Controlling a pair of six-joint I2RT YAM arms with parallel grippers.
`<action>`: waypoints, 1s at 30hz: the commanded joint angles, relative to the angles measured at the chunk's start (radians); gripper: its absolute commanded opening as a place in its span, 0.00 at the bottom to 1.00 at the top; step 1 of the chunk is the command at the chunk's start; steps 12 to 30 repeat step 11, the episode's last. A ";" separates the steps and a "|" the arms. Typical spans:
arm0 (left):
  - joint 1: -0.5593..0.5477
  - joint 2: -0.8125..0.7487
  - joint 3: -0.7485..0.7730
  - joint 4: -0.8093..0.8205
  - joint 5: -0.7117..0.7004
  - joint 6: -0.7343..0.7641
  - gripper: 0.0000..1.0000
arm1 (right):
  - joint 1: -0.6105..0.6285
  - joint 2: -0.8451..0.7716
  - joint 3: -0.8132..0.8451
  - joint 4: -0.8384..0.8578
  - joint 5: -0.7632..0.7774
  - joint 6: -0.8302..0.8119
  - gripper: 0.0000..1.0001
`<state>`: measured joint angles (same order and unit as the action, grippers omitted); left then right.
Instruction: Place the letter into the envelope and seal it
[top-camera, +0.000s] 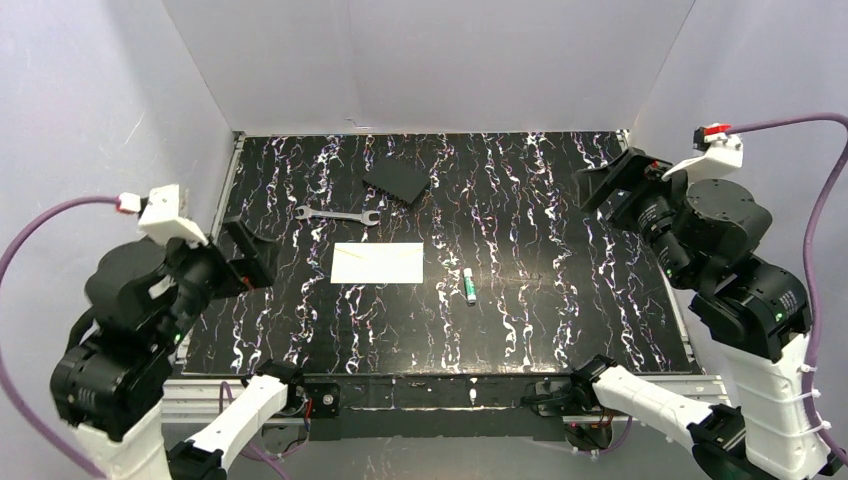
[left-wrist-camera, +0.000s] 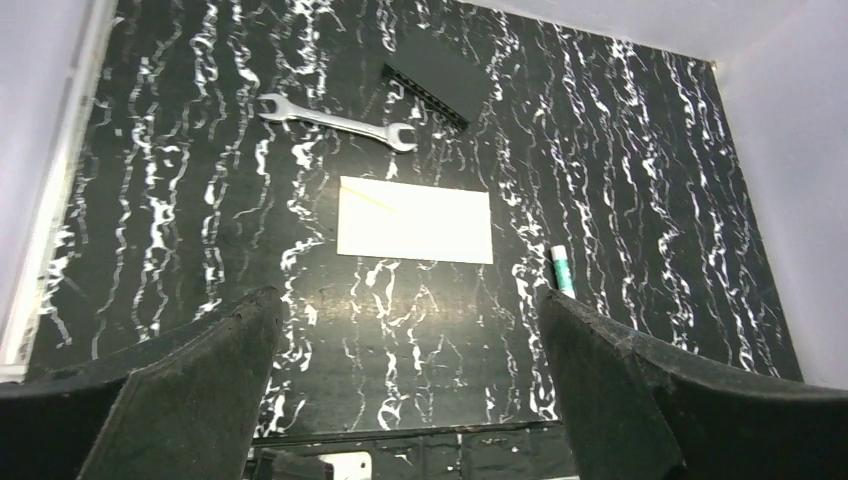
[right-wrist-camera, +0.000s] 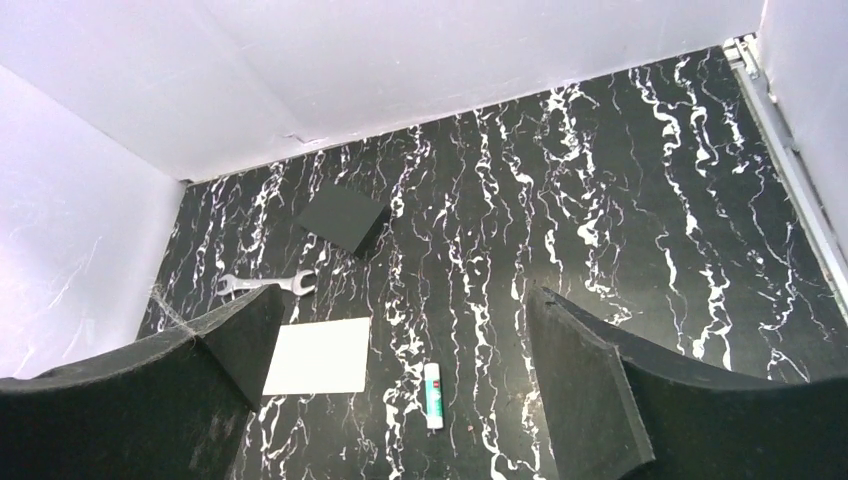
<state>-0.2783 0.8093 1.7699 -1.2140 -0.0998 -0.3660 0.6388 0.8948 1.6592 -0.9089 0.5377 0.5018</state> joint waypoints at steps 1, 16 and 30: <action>0.003 -0.045 0.032 -0.085 -0.128 0.044 0.98 | -0.003 0.027 0.069 -0.024 0.050 -0.039 0.99; 0.002 -0.078 0.043 -0.087 -0.112 0.055 0.98 | -0.002 -0.007 0.107 -0.008 0.051 -0.055 0.99; 0.002 -0.078 0.043 -0.087 -0.112 0.055 0.98 | -0.002 -0.007 0.107 -0.008 0.051 -0.055 0.99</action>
